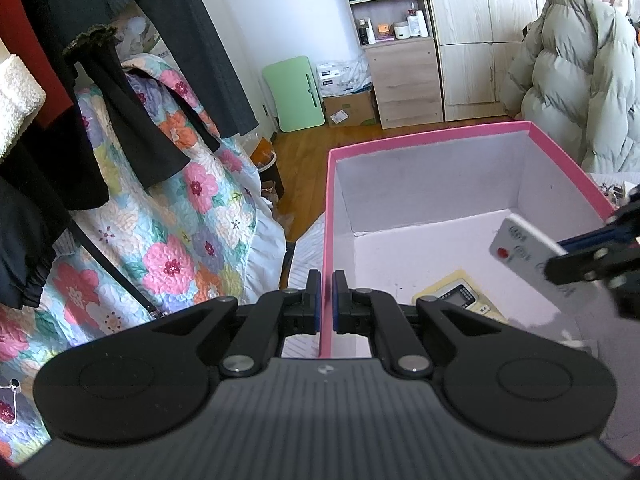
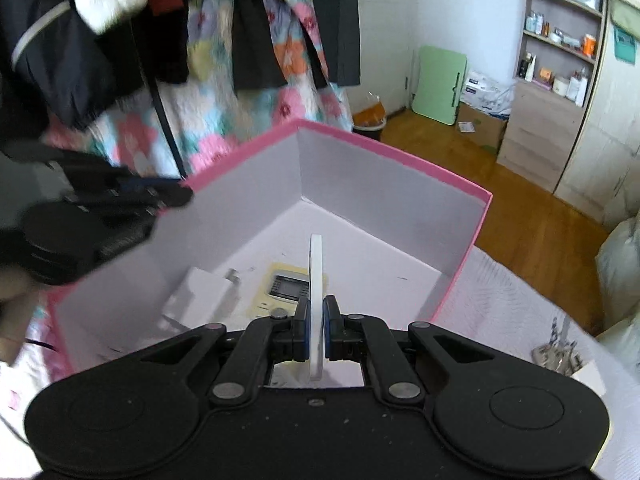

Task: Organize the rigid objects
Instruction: 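Carry the white remote into the pink box and release it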

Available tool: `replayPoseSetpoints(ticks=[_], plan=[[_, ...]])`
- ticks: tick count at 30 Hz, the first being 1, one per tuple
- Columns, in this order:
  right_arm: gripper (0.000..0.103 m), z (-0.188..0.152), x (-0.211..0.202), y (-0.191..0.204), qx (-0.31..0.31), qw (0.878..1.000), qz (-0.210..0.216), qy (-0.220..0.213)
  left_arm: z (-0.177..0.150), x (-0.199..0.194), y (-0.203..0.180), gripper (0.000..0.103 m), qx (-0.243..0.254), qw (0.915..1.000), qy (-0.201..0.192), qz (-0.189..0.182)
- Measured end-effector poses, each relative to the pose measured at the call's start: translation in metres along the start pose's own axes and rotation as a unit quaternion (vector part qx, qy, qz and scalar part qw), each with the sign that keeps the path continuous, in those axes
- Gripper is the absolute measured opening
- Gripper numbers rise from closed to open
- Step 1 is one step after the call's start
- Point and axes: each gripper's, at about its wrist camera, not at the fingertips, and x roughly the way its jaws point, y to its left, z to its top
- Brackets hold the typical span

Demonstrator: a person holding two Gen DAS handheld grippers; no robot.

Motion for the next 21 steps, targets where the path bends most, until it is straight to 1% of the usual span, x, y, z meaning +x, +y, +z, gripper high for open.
replayPoseSetpoints(ticks=[2,5,9,11,12,13,18,21], plan=[[0.008,0.001,0.007,0.002,-0.008,1.0,-0.005,0.012,0.0,0.0,-0.002,0.004,0.003,1.0,-0.001,0.003],[0.008,0.001,0.013,0.004,-0.012,1.0,0.003,0.025,0.0,0.0,-0.003,0.004,0.006,1.0,0.0,0.004],[0.009,0.003,0.014,0.004,-0.008,1.0,-0.003,0.028,0.0,0.0,-0.003,0.004,0.006,1.0,0.001,0.003],[0.014,0.004,0.011,0.005,-0.009,1.0,-0.017,0.016,0.001,0.0,-0.004,0.004,0.006,1.0,0.001,0.003],[0.022,0.003,0.007,0.004,-0.011,1.0,-0.023,0.008,0.001,0.0,-0.004,0.004,0.005,1.0,0.001,0.004],[0.025,0.002,0.003,0.003,-0.01,1.0,-0.023,0.001,0.0,0.0,-0.004,0.004,0.005,1.0,0.001,0.004],[0.026,-0.005,-0.031,-0.01,0.018,0.999,-0.012,-0.036,0.0,0.001,-0.005,0.004,0.006,1.0,0.001,0.006],[0.029,-0.012,-0.055,-0.027,0.059,0.997,0.02,-0.055,0.0,0.002,-0.006,0.004,0.009,0.9999,0.001,0.011]])
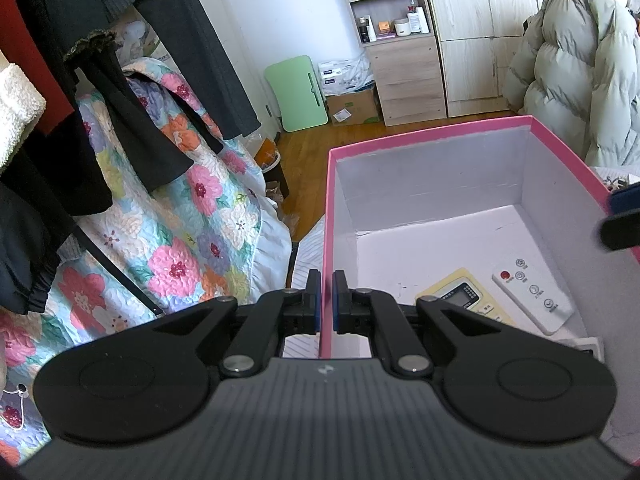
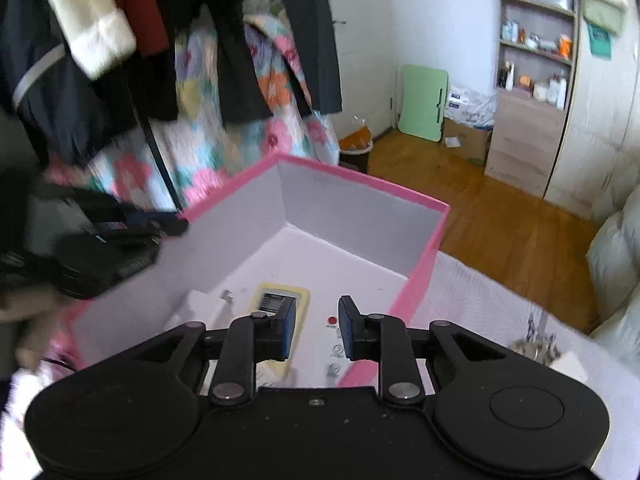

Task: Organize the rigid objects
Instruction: 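Carry the white remote into the pink box and release it, then move the right gripper back and grasp a cream remote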

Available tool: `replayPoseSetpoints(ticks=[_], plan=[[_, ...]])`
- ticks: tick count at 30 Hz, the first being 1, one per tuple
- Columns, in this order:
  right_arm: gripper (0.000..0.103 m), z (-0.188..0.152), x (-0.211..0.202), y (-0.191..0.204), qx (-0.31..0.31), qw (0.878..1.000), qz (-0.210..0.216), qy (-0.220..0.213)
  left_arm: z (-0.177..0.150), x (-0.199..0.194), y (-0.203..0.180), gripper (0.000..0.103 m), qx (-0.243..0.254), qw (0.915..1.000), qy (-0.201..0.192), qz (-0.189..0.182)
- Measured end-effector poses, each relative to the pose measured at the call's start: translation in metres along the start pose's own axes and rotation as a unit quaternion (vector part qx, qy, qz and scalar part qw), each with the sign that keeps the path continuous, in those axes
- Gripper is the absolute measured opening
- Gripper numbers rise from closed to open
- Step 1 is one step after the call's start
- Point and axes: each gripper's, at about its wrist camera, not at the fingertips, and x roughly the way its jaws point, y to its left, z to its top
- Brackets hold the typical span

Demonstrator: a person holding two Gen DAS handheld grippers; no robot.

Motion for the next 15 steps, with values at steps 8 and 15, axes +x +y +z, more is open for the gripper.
replayPoseSetpoints(ticks=[8,15], plan=[[0.036,-0.026,-0.051,-0.043,0.062,0.998,-0.019,-0.019,0.0,-0.002,-0.011,0.005,0.017,0.9997,-0.001,0.018],[0.039,-0.07,-0.066,-0.092,0.128,0.987,-0.093,0.0,0.0,-0.002,-0.009,0.005,0.012,0.9998,-0.005,0.014]])
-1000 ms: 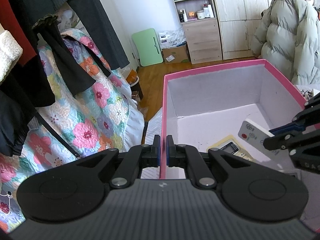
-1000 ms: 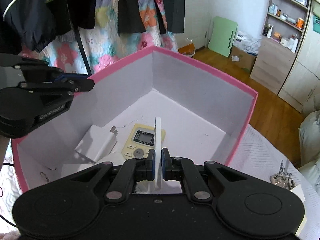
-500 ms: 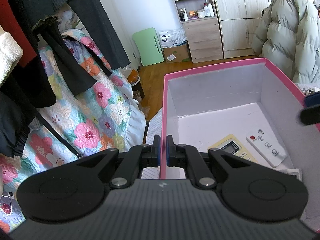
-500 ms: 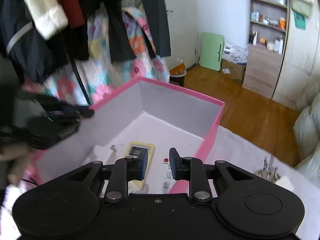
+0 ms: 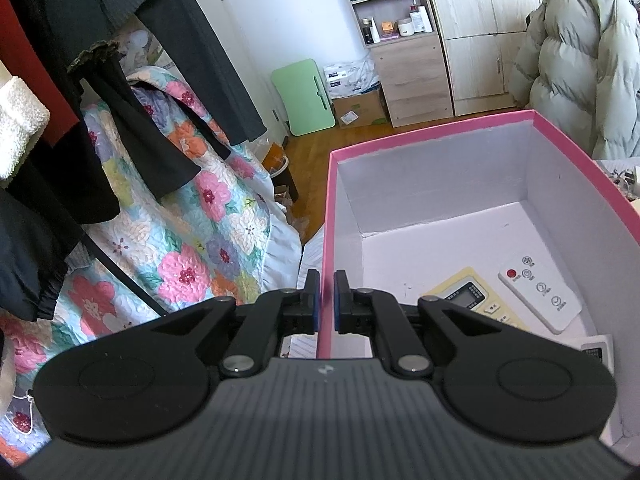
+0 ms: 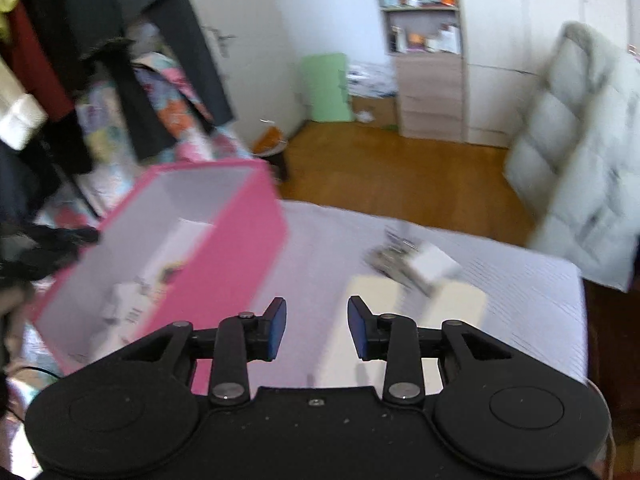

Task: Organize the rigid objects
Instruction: 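Move the right gripper back and grasp a cream remote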

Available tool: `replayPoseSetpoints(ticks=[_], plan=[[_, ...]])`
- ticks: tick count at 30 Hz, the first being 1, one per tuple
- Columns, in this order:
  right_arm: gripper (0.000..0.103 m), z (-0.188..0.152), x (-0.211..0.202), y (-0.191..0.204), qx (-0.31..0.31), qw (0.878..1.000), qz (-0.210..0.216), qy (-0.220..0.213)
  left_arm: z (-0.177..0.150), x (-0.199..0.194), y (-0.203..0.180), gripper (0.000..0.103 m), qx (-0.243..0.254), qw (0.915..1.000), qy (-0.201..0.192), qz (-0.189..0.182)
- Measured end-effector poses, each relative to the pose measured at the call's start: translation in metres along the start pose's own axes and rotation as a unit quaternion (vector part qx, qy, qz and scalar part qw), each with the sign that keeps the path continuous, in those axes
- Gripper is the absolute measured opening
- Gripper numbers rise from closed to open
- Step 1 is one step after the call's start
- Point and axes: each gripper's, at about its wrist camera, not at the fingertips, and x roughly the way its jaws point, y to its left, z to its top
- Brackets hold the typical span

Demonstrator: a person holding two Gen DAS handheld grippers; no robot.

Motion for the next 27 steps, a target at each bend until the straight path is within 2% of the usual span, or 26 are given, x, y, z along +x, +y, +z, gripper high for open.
replayPoseSetpoints(ticks=[2,7,8,10,12,14,15,19,23,27], plan=[[0.039,-0.011,0.004,-0.007,0.001,1.0,-0.012,0.011,0.0,0.001,0.004,0.005,-0.005,1.0,0.0,-0.007],[0.04,-0.023,0.028,-0.018,0.025,0.999,0.003,0.037,0.001,0.003,0.002,0.006,0.0,1.0,-0.005,-0.001],[0.041,-0.023,0.034,-0.017,0.024,0.999,0.006,0.042,0.0,0.003,0.001,0.006,0.001,1.0,-0.006,0.0],[0.056,-0.023,0.048,-0.017,0.019,0.999,0.003,0.051,-0.001,0.003,0.001,0.006,0.002,1.0,-0.009,-0.002],[0.062,-0.023,0.063,-0.011,-0.002,0.998,-0.002,0.062,-0.001,0.003,0.003,0.006,-0.001,0.9999,-0.01,-0.007],[0.062,-0.021,0.079,-0.008,-0.01,0.997,0.0,0.075,-0.001,0.002,0.005,0.006,-0.003,0.9999,-0.011,-0.012],[0.066,-0.022,0.082,-0.007,-0.012,0.997,-0.006,0.075,-0.002,0.002,0.005,0.006,-0.003,0.9998,-0.012,-0.013],[0.067,-0.014,0.1,-0.002,-0.027,0.995,-0.053,0.083,-0.002,0.002,0.005,0.006,-0.002,0.9998,-0.013,-0.015],[0.067,-0.008,0.116,-0.006,-0.027,0.993,-0.061,0.095,-0.003,0.003,0.007,0.006,0.0,0.9997,-0.015,-0.018],[0.065,-0.012,0.117,-0.001,-0.05,0.992,-0.073,0.085,-0.006,0.007,0.007,0.006,0.003,0.9998,-0.007,-0.02]])
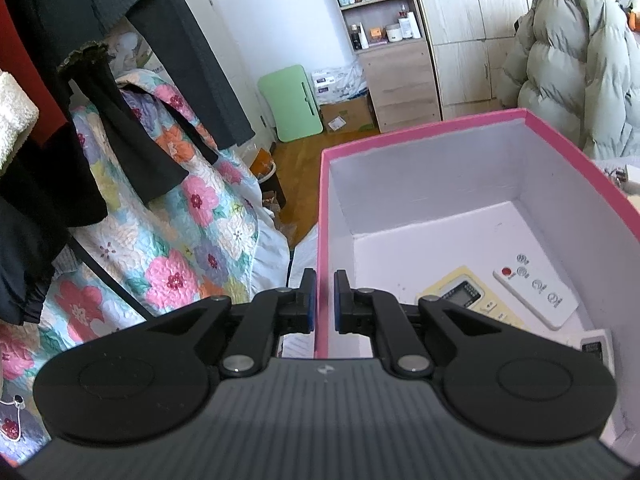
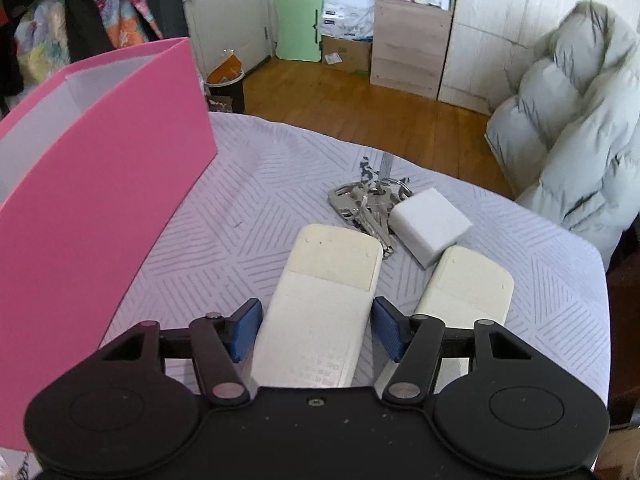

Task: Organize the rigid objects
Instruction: 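Move the right gripper back and grasp a cream remote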

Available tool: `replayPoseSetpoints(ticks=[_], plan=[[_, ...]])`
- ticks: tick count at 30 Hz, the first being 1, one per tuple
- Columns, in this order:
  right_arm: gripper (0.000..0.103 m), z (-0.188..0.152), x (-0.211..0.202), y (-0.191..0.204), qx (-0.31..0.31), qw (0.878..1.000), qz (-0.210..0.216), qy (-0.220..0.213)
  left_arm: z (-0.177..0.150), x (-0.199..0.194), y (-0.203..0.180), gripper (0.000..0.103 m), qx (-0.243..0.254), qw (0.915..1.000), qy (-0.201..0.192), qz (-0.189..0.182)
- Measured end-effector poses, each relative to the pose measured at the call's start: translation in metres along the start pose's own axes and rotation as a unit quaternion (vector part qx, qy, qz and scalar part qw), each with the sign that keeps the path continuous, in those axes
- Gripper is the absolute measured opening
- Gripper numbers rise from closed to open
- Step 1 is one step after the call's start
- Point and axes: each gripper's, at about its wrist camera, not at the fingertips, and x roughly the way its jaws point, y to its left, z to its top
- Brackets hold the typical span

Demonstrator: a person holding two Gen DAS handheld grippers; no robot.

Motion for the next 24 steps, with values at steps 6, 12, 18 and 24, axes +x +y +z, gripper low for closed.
replayPoseSetpoints(ticks=[6,12,18,24], plan=[[0.062,-0.002,-0.006,0.015,-0.028,0.999,0.002,0.019,-0.001,0.0,0.005,0.006,-0.009,0.9999,0.0,-0.014],[0.064,0.008,0.004,0.006,0.006,1.0,0.008,0.025,-0.002,0.0,0.006,0.006,-0.01,0.9998,-0.002,-0.017],[0.06,0.007,-0.001,0.008,0.007,1.0,0.005,0.002,-0.001,0.0,0.006,0.006,-0.009,0.9998,-0.002,-0.017],[0.059,-0.001,-0.041,0.019,-0.02,0.998,-0.015,-0.053,-0.001,0.0,0.005,0.006,-0.008,0.9998,-0.001,-0.019]])
